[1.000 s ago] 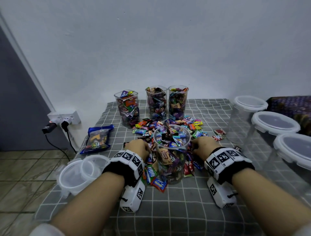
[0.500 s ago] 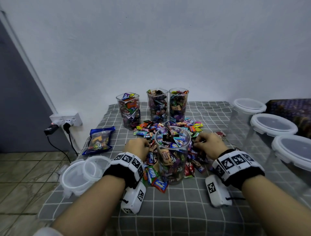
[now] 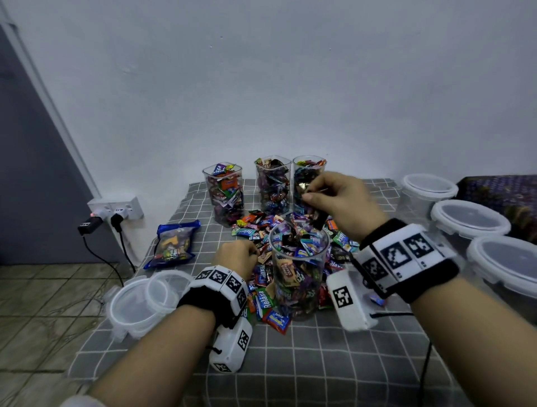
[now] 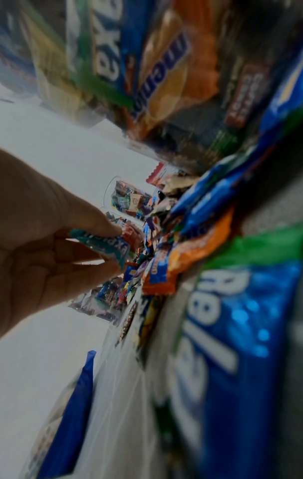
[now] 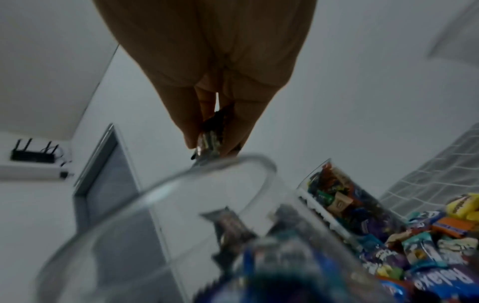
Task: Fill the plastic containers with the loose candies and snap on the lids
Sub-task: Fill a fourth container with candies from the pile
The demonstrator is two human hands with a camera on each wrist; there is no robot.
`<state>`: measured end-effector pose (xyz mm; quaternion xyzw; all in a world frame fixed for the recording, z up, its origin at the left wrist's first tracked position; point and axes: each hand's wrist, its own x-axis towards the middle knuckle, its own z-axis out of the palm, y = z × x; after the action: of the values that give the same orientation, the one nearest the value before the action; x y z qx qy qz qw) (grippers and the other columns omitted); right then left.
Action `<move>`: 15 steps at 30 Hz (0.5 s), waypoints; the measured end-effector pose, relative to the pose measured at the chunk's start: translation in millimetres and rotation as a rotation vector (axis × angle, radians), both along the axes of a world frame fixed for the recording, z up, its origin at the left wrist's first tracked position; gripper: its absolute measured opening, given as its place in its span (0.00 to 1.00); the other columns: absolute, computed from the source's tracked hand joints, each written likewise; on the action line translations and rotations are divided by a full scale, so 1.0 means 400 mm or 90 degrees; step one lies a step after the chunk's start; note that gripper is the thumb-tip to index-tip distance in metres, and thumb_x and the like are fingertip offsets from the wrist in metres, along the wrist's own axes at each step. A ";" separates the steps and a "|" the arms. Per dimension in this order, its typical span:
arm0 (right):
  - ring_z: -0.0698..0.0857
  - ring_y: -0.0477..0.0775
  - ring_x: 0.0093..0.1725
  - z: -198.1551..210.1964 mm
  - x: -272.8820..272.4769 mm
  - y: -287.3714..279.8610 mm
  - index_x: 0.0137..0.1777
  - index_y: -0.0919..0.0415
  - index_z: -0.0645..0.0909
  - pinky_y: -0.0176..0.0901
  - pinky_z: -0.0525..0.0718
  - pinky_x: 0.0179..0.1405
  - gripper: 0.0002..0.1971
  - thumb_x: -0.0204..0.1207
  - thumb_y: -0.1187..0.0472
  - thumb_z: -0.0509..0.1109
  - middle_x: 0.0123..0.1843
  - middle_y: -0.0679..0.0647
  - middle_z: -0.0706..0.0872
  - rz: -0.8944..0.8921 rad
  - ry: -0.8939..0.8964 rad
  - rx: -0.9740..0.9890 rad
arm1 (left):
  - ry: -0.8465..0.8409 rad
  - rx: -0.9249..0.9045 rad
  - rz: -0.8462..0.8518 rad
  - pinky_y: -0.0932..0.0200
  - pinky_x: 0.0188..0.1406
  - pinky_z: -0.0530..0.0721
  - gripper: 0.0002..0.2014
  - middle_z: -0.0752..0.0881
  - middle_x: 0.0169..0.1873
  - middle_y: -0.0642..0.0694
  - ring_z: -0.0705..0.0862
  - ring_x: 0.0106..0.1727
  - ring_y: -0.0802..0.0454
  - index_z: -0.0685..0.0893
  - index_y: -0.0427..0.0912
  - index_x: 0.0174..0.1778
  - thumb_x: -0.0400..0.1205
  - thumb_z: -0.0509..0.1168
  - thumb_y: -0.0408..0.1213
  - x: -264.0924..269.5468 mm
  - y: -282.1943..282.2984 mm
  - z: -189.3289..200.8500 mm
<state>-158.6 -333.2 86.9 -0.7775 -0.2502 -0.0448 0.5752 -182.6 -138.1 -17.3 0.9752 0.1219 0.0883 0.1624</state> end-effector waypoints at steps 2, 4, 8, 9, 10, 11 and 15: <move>0.80 0.52 0.31 -0.018 -0.017 0.023 0.33 0.55 0.78 0.53 0.82 0.39 0.12 0.74 0.71 0.72 0.31 0.53 0.81 0.026 -0.004 -0.040 | -0.005 -0.007 0.002 0.54 0.45 0.78 0.10 0.88 0.49 0.42 0.84 0.53 0.43 0.88 0.45 0.51 0.82 0.62 0.37 -0.001 -0.001 0.000; 0.80 0.52 0.35 -0.038 -0.026 0.035 0.32 0.53 0.78 0.53 0.81 0.41 0.13 0.73 0.69 0.73 0.32 0.51 0.81 0.029 -0.009 -0.061 | -0.013 -0.013 0.001 0.55 0.43 0.76 0.09 0.88 0.48 0.41 0.84 0.53 0.42 0.88 0.44 0.50 0.82 0.62 0.38 -0.003 -0.001 -0.001; 0.81 0.46 0.38 -0.050 -0.041 0.034 0.33 0.51 0.80 0.46 0.81 0.43 0.11 0.72 0.65 0.75 0.35 0.47 0.82 0.032 -0.020 -0.101 | -0.025 -0.038 -0.003 0.57 0.39 0.72 0.08 0.88 0.47 0.41 0.84 0.51 0.42 0.88 0.43 0.48 0.81 0.63 0.37 -0.008 0.001 -0.002; 0.82 0.47 0.39 -0.046 -0.048 0.032 0.34 0.51 0.80 0.47 0.82 0.43 0.09 0.72 0.64 0.75 0.36 0.48 0.84 0.040 -0.018 -0.100 | -0.028 -0.042 0.000 0.57 0.39 0.72 0.09 0.88 0.47 0.41 0.83 0.51 0.42 0.88 0.44 0.49 0.81 0.63 0.37 -0.009 0.001 -0.001; 0.83 0.48 0.40 -0.043 -0.051 0.029 0.35 0.52 0.81 0.49 0.84 0.45 0.08 0.71 0.63 0.76 0.38 0.50 0.85 0.047 -0.012 -0.098 | -0.029 -0.045 0.004 0.57 0.40 0.73 0.09 0.88 0.47 0.41 0.84 0.51 0.42 0.88 0.44 0.49 0.81 0.63 0.37 -0.011 0.001 0.000; 0.85 0.51 0.43 -0.039 -0.056 0.026 0.35 0.52 0.82 0.51 0.86 0.48 0.07 0.71 0.63 0.76 0.41 0.53 0.87 0.054 -0.005 -0.095 | -0.029 -0.047 0.006 0.57 0.40 0.74 0.09 0.88 0.47 0.41 0.84 0.51 0.42 0.88 0.45 0.50 0.81 0.63 0.37 -0.013 0.000 0.002; 0.86 0.59 0.50 -0.032 -0.073 0.009 0.35 0.52 0.83 0.60 0.83 0.55 0.07 0.72 0.61 0.75 0.47 0.60 0.88 0.038 -0.021 -0.066 | -0.033 -0.072 0.004 0.55 0.42 0.77 0.09 0.89 0.47 0.41 0.84 0.50 0.42 0.88 0.44 0.50 0.81 0.63 0.37 -0.018 -0.006 0.009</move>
<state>-187.6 -329.4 74.1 -0.7975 -0.2847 -0.0275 0.5312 -189.9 -140.3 -13.6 0.9615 0.1252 0.1073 0.2198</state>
